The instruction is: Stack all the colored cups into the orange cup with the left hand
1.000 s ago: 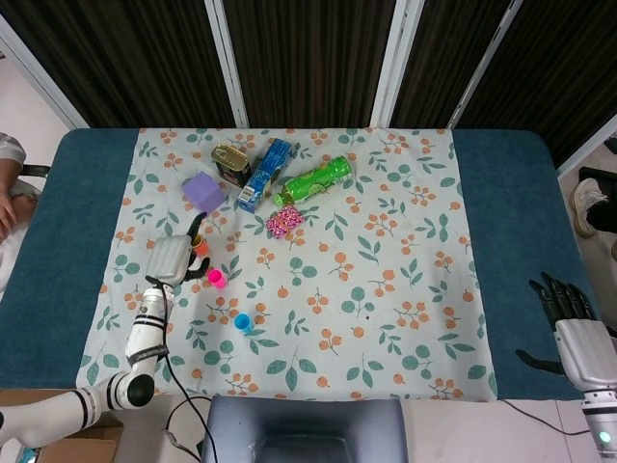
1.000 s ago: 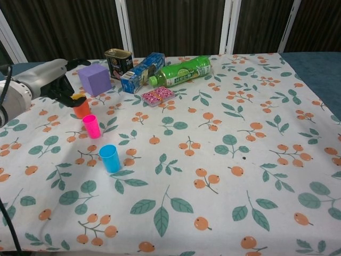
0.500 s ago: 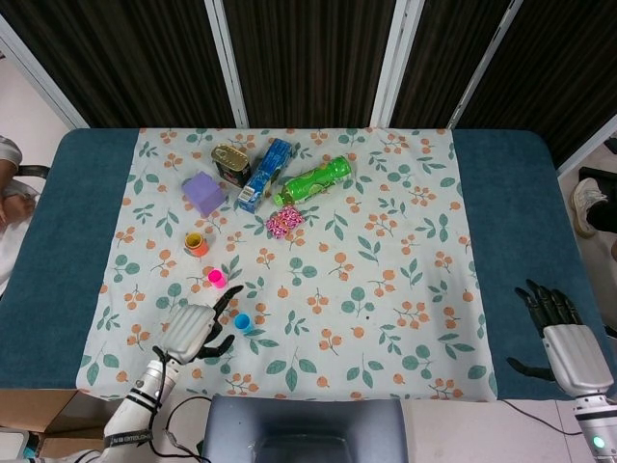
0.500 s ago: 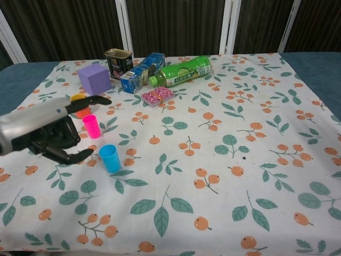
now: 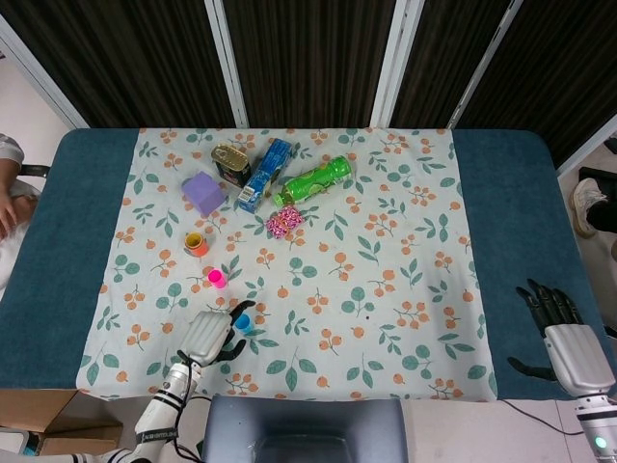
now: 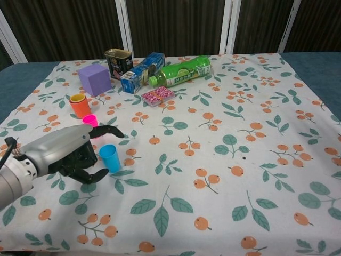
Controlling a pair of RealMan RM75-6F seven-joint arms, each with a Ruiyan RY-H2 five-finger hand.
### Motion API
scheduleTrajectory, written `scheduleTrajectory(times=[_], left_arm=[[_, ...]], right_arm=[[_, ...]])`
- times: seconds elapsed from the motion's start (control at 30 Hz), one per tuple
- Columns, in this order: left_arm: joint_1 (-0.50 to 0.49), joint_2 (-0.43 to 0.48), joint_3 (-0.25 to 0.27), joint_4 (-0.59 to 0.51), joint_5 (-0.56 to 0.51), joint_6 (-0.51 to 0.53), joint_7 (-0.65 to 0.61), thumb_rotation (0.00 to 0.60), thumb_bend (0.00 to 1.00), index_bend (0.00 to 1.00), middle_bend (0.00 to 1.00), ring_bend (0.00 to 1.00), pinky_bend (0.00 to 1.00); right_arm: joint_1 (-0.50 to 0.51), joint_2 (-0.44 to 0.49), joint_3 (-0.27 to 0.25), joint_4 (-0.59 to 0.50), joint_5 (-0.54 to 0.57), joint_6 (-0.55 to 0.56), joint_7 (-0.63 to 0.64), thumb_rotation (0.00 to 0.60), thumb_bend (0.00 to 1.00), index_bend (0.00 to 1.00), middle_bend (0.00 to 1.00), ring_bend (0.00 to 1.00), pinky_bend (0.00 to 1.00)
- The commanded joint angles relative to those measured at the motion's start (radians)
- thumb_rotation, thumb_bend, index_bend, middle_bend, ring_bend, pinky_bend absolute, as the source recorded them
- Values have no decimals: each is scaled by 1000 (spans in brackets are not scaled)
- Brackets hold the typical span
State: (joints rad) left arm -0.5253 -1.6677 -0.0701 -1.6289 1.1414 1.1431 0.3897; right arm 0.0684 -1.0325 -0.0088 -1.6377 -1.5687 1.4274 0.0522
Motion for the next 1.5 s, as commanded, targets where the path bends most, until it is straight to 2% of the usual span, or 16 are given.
scheduleTrajectory(times=[0.03, 0.23, 0.57, 0.67, 0.73, 0.97, 1.1, 1.2, 1.33, 1.43, 1.5], left_arm=[[-3, -21, -22, 39, -27, -5, 4, 600, 375, 241, 1000, 1000, 1000], [-3, -12, -29, 47, -43, -19, -3, 600, 377, 302, 1000, 1000, 1000], [-8, -9, -31, 34, -34, -33, -9, 600, 377, 327, 1000, 1000, 1000], [-9, -16, -35, 45, -37, -32, -10, 600, 372, 420, 1000, 1000, 1000], [-9, -19, -36, 51, -35, -30, -10, 600, 373, 521, 1000, 1000, 1000], [-7, -7, -46, 30, -19, -21, -29, 600, 384, 607, 1000, 1000, 1000], [-8, 39, -98, -2, -12, 7, -58, 600, 385, 611, 1000, 1000, 1000], [-15, 93, -177, -2, -33, 37, -79, 600, 384, 610, 1000, 1000, 1000], [-55, 129, -292, 83, -138, 24, -74, 600, 383, 610, 1000, 1000, 1000], [-93, 119, -346, 167, -221, -10, -72, 600, 382, 610, 1000, 1000, 1000], [-116, 95, -359, 234, -251, -15, -59, 600, 382, 610, 1000, 1000, 1000]], right_arm=[[0, 0, 0, 0, 0, 0, 0, 600, 154, 0, 0, 0, 0], [-1, -1, 0, -2, 0, 3, -6, 600, 154, 0, 0, 0, 0], [-2, -3, 1, -2, 4, 5, -8, 600, 154, 0, 0, 0, 0], [-2, -1, 1, -2, 3, 6, -5, 600, 155, 0, 0, 0, 0], [-2, 0, 2, -2, 4, 7, -4, 600, 154, 0, 0, 0, 0], [-3, 1, 2, -3, 5, 8, -3, 600, 154, 0, 0, 0, 0], [-4, 4, 3, -3, 6, 9, 4, 600, 154, 0, 0, 0, 0], [-5, 8, 5, -2, 10, 12, 11, 600, 154, 0, 0, 0, 0], [-5, 6, 5, -2, 10, 11, 3, 600, 154, 0, 0, 0, 0], [-3, 3, 2, -4, 8, 4, -6, 600, 154, 0, 0, 0, 0], [-5, 4, 0, -6, 4, 9, -6, 600, 154, 0, 0, 0, 0]])
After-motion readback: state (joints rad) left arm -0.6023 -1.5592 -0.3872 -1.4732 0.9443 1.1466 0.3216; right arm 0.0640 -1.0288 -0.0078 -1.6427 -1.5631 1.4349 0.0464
